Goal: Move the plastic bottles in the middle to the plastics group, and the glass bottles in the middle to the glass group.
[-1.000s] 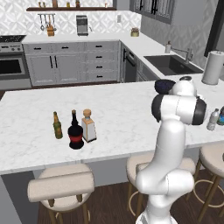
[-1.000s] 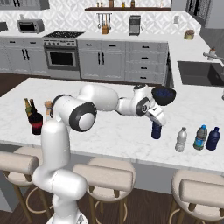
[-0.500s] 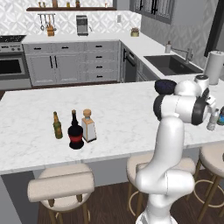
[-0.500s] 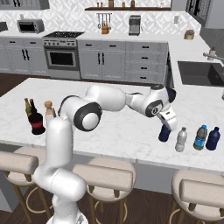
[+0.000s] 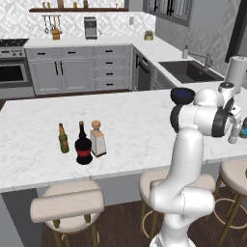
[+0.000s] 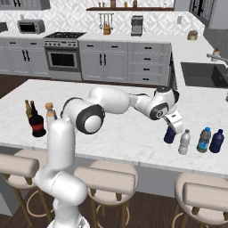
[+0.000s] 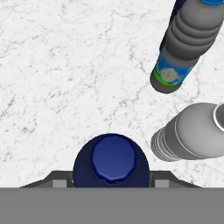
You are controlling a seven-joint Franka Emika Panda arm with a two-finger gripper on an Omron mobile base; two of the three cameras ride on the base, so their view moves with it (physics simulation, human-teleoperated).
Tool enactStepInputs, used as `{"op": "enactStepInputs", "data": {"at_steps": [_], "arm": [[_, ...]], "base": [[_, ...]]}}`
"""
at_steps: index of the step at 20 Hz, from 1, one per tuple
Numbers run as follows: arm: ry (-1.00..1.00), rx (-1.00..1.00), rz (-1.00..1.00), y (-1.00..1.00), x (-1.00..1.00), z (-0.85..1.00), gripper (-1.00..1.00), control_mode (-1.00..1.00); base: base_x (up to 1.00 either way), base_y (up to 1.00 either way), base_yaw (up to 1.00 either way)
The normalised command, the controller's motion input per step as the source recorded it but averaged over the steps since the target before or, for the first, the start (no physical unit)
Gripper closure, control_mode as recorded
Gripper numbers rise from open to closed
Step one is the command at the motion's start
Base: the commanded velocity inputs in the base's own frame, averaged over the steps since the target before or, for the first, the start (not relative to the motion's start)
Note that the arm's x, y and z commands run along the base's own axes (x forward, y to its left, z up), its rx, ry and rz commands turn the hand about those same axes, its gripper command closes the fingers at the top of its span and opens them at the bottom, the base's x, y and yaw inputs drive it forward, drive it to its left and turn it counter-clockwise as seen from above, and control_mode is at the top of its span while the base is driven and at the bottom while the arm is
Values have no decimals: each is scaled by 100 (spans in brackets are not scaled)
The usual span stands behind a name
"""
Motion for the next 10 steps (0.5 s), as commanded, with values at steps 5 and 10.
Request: {"op": "enactStepInputs", "data": {"at_steps": [5, 10], "arm": [[2, -15, -1, 0, 0, 1, 100, -100], [0, -3, -7, -6, 0, -4, 100, -100]], "base": [[0, 0, 0], [0, 0, 0]]}}
